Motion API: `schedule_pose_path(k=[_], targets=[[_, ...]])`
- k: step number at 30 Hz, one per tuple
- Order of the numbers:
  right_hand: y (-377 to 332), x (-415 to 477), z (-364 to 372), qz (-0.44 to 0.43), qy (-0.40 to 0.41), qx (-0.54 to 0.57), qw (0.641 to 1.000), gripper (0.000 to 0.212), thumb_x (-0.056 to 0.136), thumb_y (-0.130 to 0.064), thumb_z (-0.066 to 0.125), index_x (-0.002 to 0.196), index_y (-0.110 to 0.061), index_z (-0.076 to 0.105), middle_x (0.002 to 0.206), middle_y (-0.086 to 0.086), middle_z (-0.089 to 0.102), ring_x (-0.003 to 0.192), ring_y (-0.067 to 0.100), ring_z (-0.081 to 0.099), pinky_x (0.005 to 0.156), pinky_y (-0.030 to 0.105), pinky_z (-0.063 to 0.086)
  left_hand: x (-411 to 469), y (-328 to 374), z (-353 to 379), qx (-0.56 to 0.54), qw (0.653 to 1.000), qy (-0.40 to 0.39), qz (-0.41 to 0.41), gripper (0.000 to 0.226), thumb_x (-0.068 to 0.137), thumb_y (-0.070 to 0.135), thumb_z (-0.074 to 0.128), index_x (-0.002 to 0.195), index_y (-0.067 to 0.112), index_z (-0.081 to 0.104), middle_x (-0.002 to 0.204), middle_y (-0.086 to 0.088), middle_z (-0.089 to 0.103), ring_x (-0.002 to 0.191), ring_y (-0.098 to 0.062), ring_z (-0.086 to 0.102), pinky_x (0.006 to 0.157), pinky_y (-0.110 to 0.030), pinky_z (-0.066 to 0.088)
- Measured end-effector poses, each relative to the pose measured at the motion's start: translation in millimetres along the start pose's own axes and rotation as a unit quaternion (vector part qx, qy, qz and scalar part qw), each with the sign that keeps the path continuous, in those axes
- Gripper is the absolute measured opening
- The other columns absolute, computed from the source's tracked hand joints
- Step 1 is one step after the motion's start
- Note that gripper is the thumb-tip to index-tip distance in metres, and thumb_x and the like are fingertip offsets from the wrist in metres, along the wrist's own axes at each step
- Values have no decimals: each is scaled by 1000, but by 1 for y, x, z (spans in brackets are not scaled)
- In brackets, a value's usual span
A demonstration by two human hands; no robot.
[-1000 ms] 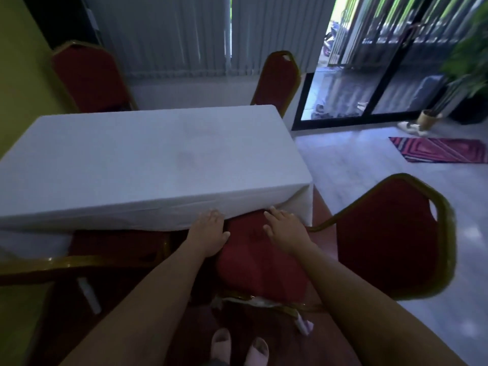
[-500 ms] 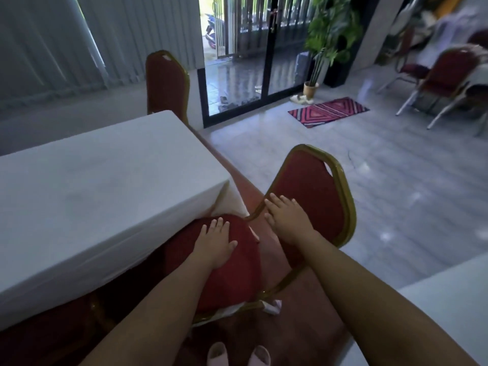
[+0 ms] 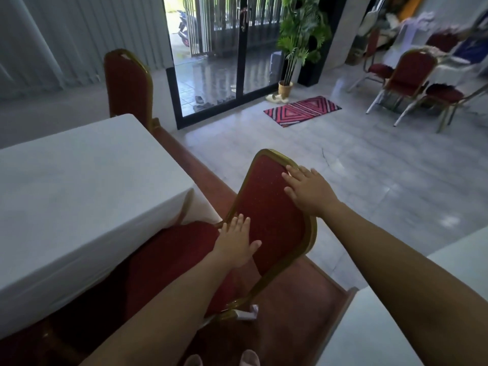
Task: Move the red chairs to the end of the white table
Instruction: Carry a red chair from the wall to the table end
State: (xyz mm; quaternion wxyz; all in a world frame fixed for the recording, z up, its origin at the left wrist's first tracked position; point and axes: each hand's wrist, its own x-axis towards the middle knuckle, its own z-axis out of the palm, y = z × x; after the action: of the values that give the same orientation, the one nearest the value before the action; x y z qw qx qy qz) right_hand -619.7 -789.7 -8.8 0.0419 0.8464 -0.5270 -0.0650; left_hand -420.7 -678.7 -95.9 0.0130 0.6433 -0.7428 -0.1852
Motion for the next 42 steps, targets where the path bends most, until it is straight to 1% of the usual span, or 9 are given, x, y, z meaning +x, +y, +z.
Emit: schedule_pose_path(k=[6,10,15,18,21,27,33,37,42], targets=[[41,26,5,-7,-20,1,1000,52,103,-42,19,152,-27,22,161,-5,14,147,26,16,116,46,14,34,47,-8,-30,999,-12,28,84,95,63,27,153,8,1,161,-13,1,148,-25,1,120,-45,3],[56,47,7,-40,-25,13,999,51,103,-44,17,152,-32,18,160,-8,17,145,27,20,115,45,17,59,75,-10,-52,997,-43,30,97,87,74,24,152,9,-7,161,-11,-5,148,-23,-4,118,-45,-3],[70,70,7,-84,-39,23,995,51,102,-45,15,152,-35,16,160,-7,18,145,27,20,117,44,16,90,118,-13,-107,993,-53,-13,118,76,83,36,150,7,-16,160,-11,-13,147,-26,-9,118,-48,-6],[76,80,8,-97,-31,34,994,51,102,-46,16,152,-36,17,159,-7,19,145,26,22,117,44,18,105,130,-11,-140,987,-34,-73,122,76,76,49,148,6,-22,159,-13,-17,147,-26,-11,117,-47,-6],[79,86,12,-104,-31,46,993,51,101,-48,15,151,-36,19,159,-7,22,143,27,26,116,44,21,109,137,-10,-149,984,-34,-91,122,78,64,56,146,3,-25,158,-14,-20,146,-26,-14,118,-46,-6],[60,80,18,-75,-14,141,987,61,91,-42,18,150,-34,27,157,-7,26,141,26,29,114,42,24,94,133,-3,-163,984,-18,-67,117,82,58,55,145,-1,-24,157,-16,-21,146,-26,-16,119,-42,-5],[34,81,16,-106,-49,175,978,66,84,-43,16,146,-33,35,159,-7,23,143,25,24,114,42,21,55,109,10,-222,974,20,-33,118,77,45,66,148,8,-21,160,-10,-13,146,-18,-15,118,-36,-6],[14,75,17,-129,-44,199,970,63,84,-42,18,138,-32,50,158,-10,24,142,23,25,112,42,25,24,89,12,-233,972,40,-16,121,74,46,69,149,13,-21,161,-6,-8,147,-14,-9,120,-37,-2],[-13,62,26,-108,-16,272,956,58,85,-40,21,129,-33,59,156,-13,28,142,17,23,108,40,29,-2,67,11,-187,980,60,5,119,75,52,67,150,9,-15,161,-9,-2,148,-16,-2,121,-39,3]])
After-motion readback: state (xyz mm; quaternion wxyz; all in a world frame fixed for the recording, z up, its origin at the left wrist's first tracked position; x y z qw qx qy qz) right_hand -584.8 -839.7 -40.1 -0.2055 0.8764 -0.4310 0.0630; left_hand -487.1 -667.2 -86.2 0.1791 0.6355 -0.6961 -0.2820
